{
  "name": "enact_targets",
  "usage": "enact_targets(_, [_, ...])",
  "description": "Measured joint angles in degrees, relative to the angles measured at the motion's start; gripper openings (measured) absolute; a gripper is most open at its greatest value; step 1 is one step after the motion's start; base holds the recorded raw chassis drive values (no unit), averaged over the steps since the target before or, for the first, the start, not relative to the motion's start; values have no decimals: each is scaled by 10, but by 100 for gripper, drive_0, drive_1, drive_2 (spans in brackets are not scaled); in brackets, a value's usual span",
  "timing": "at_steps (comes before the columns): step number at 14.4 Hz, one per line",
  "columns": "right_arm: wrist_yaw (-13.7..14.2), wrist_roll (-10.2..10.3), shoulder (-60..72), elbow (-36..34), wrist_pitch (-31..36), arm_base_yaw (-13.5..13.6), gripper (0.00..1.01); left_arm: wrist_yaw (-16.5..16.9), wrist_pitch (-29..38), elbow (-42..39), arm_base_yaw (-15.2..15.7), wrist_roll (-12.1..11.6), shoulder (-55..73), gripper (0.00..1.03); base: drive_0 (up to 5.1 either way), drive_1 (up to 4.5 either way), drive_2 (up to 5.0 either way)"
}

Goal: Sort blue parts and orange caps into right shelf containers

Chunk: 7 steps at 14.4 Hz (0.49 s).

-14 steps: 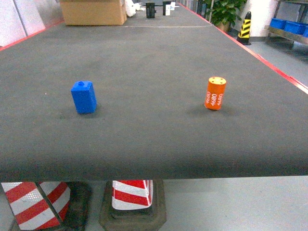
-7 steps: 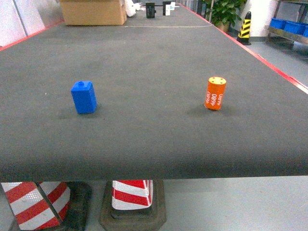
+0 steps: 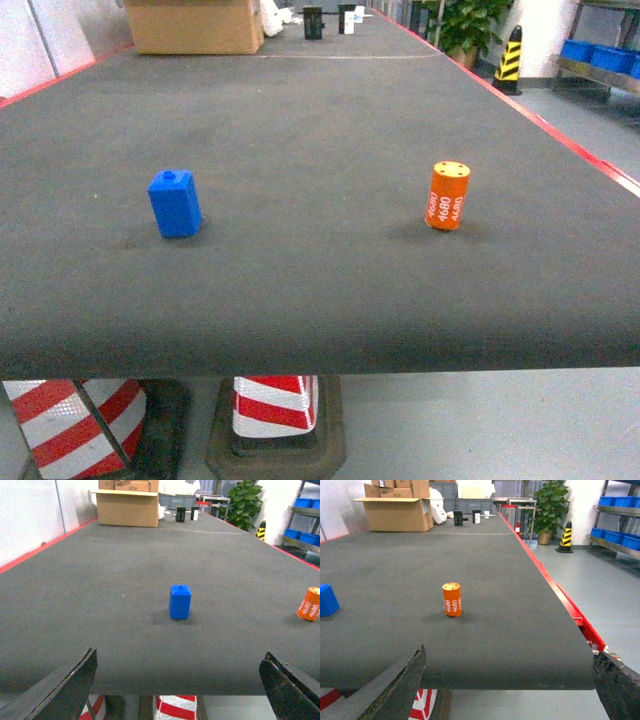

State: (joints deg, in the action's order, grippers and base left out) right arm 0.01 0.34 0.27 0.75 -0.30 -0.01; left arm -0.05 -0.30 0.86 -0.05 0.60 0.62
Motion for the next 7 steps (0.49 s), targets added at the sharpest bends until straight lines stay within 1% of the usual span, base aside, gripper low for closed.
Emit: enact_targets(7, [0,0,0,0,0,0,98,0,1,0,0,0,0,98,0,0,0])
